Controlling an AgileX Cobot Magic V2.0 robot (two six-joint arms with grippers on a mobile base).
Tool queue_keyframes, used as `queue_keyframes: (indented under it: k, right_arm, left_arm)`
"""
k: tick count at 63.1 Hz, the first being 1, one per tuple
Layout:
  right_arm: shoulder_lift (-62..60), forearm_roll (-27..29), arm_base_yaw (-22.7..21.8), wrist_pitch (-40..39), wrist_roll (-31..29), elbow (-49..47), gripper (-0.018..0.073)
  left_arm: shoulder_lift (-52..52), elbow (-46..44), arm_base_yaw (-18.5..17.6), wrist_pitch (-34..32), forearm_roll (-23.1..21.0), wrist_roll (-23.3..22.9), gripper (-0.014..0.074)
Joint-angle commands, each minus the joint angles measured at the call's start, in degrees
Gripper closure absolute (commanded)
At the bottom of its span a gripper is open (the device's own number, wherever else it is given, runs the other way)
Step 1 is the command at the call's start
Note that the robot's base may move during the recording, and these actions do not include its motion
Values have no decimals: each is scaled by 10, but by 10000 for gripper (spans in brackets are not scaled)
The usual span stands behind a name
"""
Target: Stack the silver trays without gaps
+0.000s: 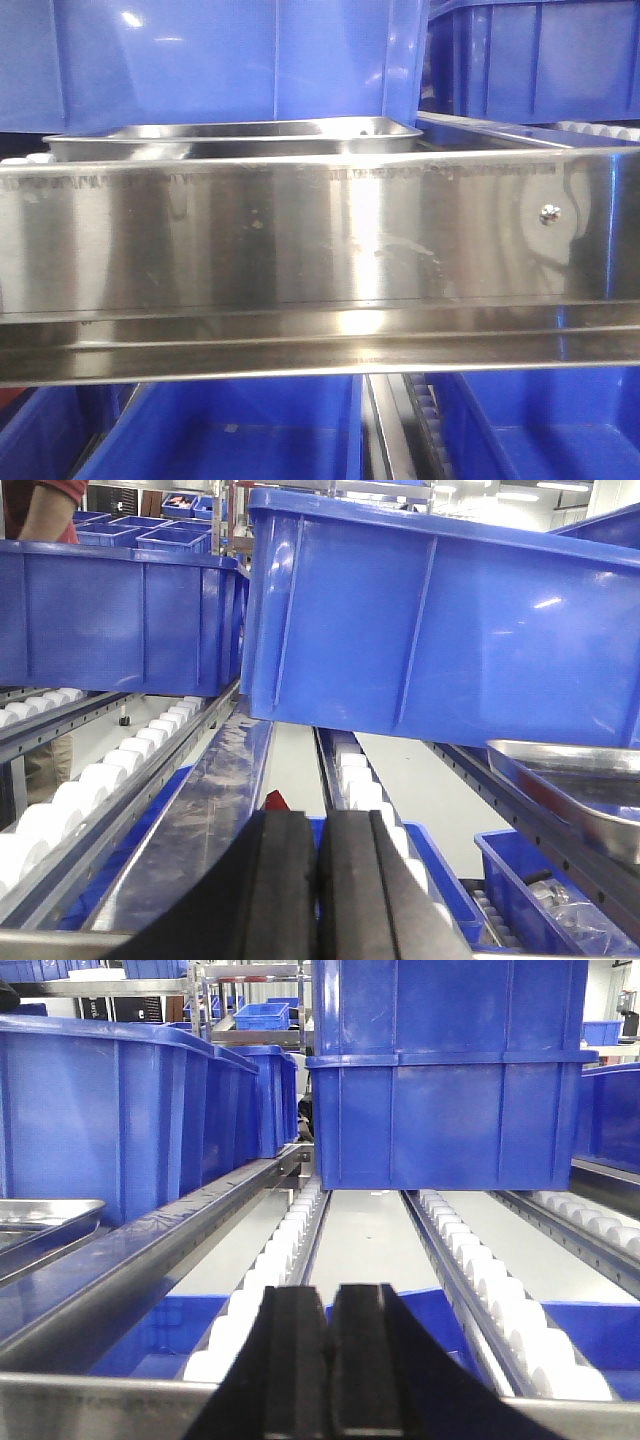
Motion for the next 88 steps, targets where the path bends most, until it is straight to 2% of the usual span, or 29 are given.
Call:
queue_keyframes:
  k: [1,65,80,88]
  right_arm:
    - [-2,-2,-2,-14,-6,-1,638]
    - [-2,-2,-3,-17,-6,-1,638]
    - [-2,34,-3,-114,-5,-1,638]
    - [-2,67,-3,-150,-5,-1,638]
  left_arm:
    - [-2,-1,-4,-8,-3,1,602]
    - [-2,-1,-4,-8,-3,1,602]
    - [-2,-1,-4,-11,-3,1,602]
    - [-2,-1,-4,-53,-4,1,602]
